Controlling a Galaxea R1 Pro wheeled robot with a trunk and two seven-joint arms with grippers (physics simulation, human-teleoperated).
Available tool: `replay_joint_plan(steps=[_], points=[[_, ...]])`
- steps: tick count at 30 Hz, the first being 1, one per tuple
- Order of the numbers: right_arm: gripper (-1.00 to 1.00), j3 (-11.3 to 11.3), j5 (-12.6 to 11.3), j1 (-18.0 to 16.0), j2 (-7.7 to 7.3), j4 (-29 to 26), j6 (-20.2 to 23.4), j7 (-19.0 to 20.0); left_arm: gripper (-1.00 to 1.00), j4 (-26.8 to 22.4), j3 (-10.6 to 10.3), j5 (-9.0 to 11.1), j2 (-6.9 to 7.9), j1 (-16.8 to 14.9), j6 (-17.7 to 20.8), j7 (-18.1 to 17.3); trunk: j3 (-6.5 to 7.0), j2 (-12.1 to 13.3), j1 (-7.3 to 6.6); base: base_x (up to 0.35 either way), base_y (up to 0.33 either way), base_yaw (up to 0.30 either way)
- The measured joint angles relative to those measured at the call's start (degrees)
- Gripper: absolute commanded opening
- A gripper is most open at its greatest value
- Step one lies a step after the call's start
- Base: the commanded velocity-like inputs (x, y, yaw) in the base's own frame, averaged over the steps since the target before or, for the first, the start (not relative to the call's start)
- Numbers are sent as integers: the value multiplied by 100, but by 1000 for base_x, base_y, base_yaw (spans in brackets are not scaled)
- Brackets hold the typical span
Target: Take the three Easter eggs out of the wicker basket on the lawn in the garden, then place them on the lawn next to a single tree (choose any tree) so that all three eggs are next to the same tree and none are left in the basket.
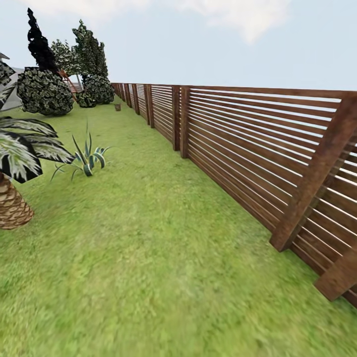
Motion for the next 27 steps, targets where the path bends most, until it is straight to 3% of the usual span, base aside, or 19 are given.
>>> replay_joint_plan(steps=[27], points=[[100,-6,4,2,0,26,1,27,100,0,0,7,24,1,0,2,0,0,0,332,0,15]])
